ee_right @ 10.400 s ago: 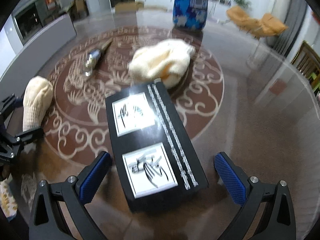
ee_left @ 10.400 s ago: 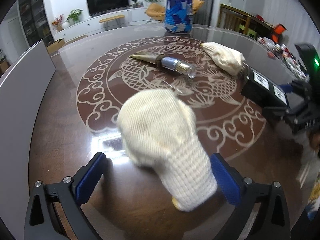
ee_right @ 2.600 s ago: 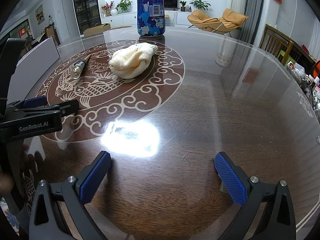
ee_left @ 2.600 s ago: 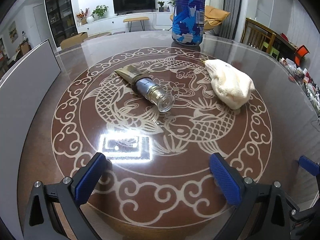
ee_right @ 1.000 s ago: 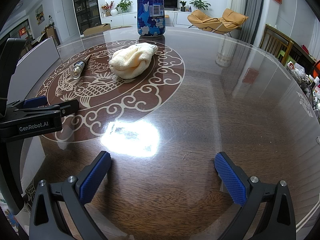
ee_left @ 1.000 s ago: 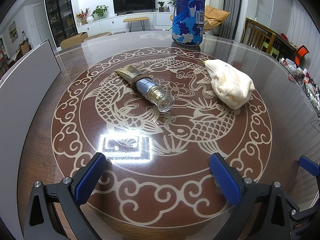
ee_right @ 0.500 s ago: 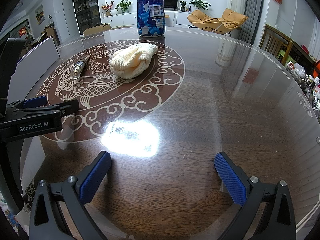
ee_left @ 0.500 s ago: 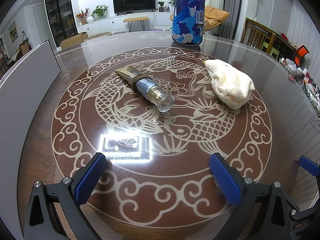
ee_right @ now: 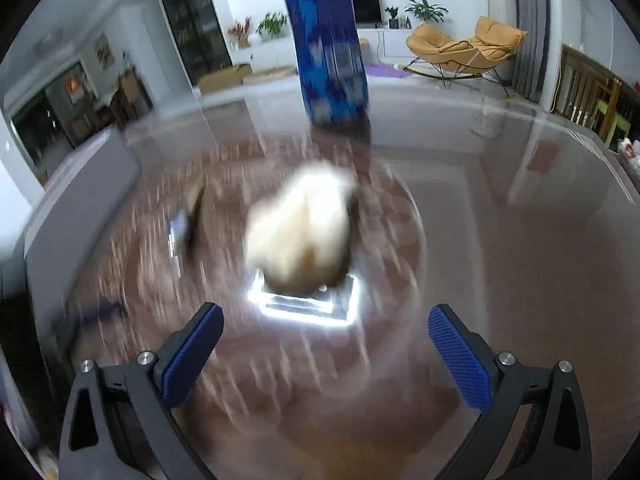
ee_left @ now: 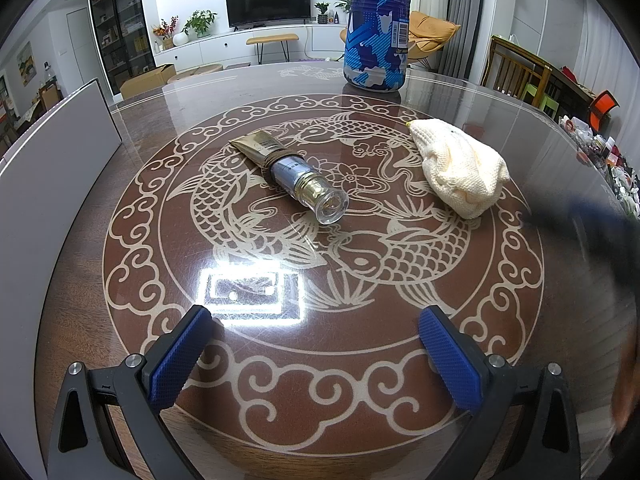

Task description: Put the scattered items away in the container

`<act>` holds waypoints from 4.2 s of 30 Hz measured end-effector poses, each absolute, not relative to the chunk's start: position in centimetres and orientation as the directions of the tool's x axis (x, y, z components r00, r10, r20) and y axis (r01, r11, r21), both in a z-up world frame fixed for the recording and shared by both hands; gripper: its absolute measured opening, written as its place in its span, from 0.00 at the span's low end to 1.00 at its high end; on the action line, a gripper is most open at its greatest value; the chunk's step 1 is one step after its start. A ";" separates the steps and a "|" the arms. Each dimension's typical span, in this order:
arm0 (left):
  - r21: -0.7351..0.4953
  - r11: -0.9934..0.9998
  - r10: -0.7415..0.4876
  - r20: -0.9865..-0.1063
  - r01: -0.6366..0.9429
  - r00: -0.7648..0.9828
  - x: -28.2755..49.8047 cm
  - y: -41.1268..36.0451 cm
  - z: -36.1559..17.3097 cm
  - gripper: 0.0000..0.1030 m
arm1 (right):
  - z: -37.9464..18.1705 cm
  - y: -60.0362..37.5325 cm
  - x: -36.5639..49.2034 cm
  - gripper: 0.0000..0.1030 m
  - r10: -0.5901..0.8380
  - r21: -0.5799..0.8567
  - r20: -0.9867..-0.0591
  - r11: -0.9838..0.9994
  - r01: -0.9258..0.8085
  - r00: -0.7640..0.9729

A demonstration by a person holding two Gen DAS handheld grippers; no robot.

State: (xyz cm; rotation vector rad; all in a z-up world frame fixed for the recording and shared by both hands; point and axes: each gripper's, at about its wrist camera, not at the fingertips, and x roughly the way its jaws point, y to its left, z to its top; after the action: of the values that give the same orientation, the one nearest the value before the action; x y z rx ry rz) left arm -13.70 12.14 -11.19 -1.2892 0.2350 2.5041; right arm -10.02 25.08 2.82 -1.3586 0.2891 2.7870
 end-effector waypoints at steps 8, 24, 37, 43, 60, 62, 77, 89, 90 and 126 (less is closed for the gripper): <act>0.002 -0.937 0.200 -0.814 -0.348 -0.545 -13.7 12.2 -11.2 1.00 | 0.1 23.6 -16.7 0.58 -0.057 0.109 -0.856 -0.992 -0.071 -0.514; 0.002 -0.938 0.200 -0.814 -0.347 -0.545 -13.7 12.2 -11.2 1.00 | -0.3 27.8 0.3 0.49 0.078 -0.016 -0.788 -0.994 -0.106 -0.611; -0.105 -0.918 0.294 -0.828 -0.383 -0.477 -15.6 11.4 -10.4 1.00 | -0.7 27.4 -0.1 0.53 0.102 -0.009 -0.783 -0.988 -0.153 -0.614; -0.085 -0.917 0.276 -0.841 -0.390 -0.465 -20.3 12.5 -9.1 1.00 | -0.7 27.4 -0.3 0.53 0.103 -0.009 -0.783 -0.988 -0.154 -0.614; 0.005 -0.969 0.120 -0.866 -0.248 -0.485 -26.0 14.9 -10.5 0.87 | -0.7 27.4 -0.4 0.53 0.104 -0.010 -0.783 -0.988 -0.155 -0.613; 0.002 -0.972 0.123 -0.846 -0.234 -0.519 -25.6 14.3 -9.9 0.56 | -0.7 27.4 -0.4 0.53 0.104 -0.010 -0.783 -0.988 -0.155 -0.613; -0.003 -0.893 0.278 -0.790 -0.450 -0.546 -11.1 11.1 -10.0 0.28 | -0.7 27.4 -0.4 0.53 0.104 -0.009 -0.783 -0.988 -0.157 -0.613; -0.075 -0.888 0.339 -0.772 -0.453 -0.538 -5.4 9.8 -9.8 0.30 | -0.7 27.1 -0.4 0.56 0.085 0.000 -0.782 -0.991 -0.136 -0.617; -0.067 -0.886 0.337 -0.774 -0.459 -0.537 -5.6 10.1 -9.8 0.36 | -0.7 27.1 -0.4 0.56 0.077 0.005 -0.780 -0.991 -0.130 -0.621; 0.002 -0.899 0.245 -0.826 -0.437 -0.508 -6.3 11.2 -10.1 1.00 | -1.6 26.7 3.1 1.00 0.124 -0.009 -0.813 -0.980 -0.200 -0.568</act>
State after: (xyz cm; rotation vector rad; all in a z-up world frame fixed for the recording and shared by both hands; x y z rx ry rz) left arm -6.31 11.16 -10.13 -1.2730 0.2955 2.4120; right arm 3.12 26.67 -1.61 -1.3531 0.1242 2.6276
